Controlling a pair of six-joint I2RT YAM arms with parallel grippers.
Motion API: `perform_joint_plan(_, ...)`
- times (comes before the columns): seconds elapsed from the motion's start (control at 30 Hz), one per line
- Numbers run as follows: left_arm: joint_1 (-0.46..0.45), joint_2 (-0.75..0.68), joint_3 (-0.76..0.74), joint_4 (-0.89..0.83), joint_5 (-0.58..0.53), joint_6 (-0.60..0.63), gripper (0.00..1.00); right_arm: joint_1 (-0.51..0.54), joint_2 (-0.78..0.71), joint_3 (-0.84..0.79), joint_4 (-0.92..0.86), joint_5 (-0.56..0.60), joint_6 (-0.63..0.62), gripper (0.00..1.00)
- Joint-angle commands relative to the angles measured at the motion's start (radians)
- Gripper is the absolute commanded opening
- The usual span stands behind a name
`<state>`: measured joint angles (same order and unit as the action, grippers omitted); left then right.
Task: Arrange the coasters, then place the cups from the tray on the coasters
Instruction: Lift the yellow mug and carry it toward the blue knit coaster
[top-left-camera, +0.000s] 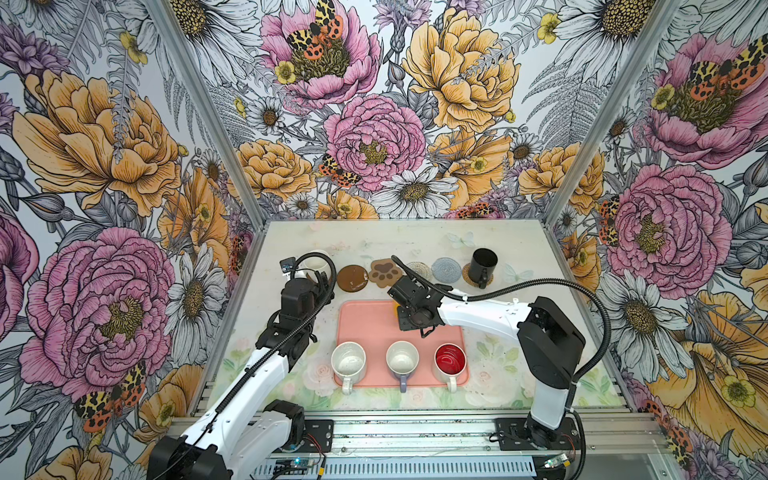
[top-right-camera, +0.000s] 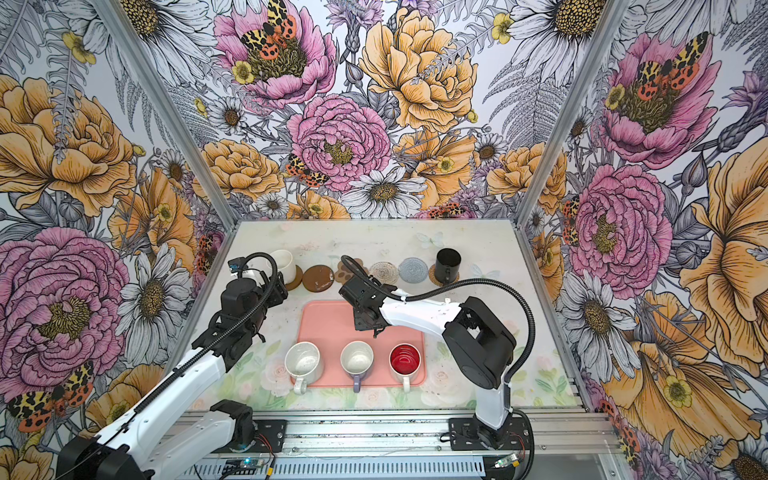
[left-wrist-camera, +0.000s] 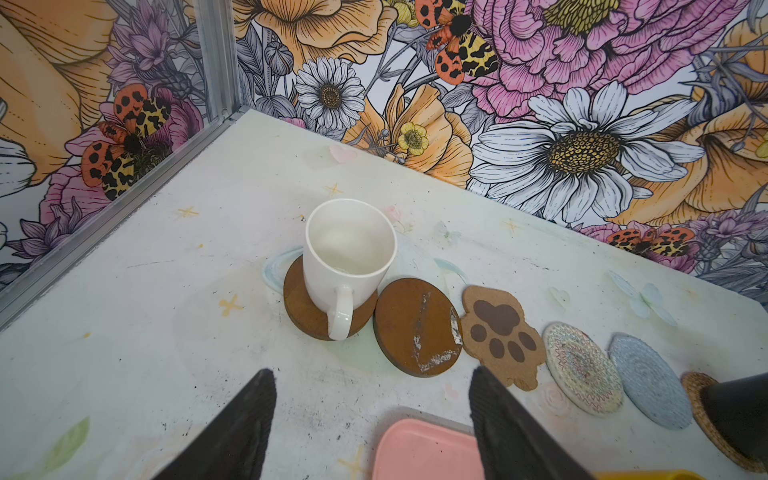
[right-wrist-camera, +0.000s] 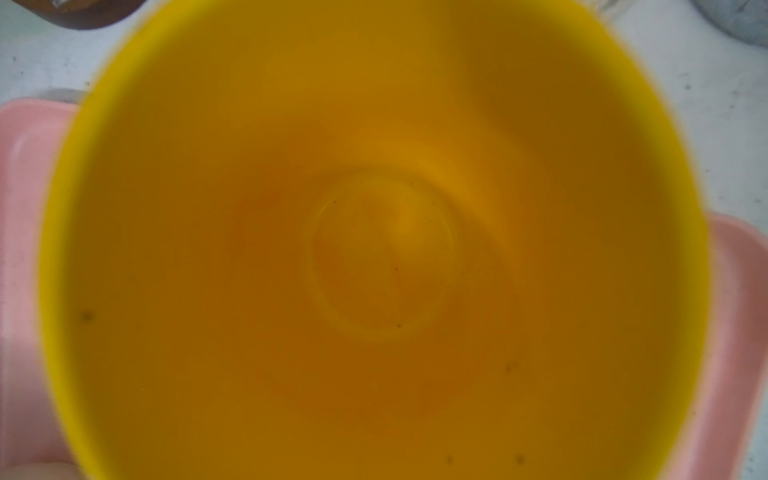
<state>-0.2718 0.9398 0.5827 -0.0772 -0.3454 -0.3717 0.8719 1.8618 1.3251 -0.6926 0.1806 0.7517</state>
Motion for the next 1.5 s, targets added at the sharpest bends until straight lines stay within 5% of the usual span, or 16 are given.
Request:
perform_joint_plan(0.0,0.010,-0.012,-0.012,0.022,0.026,-0.023,0.75,0.007,-0.036,0.044,0.014,0.091,-0.026,0.00)
perform_joint_plan(0.73,0.020,-0.031,-0.020,0.018,0.029,-0.019,0.75,-0.019,-0.107,0.074,0.018,0.077,-0.103,0.00)
perform_joint_plan(1.47,0.026,-0.021,-0.022,0.025,0.039,-0.028,0.75,-0.288,-0.171,0.087,0.021,0.039,-0.242,0.00)
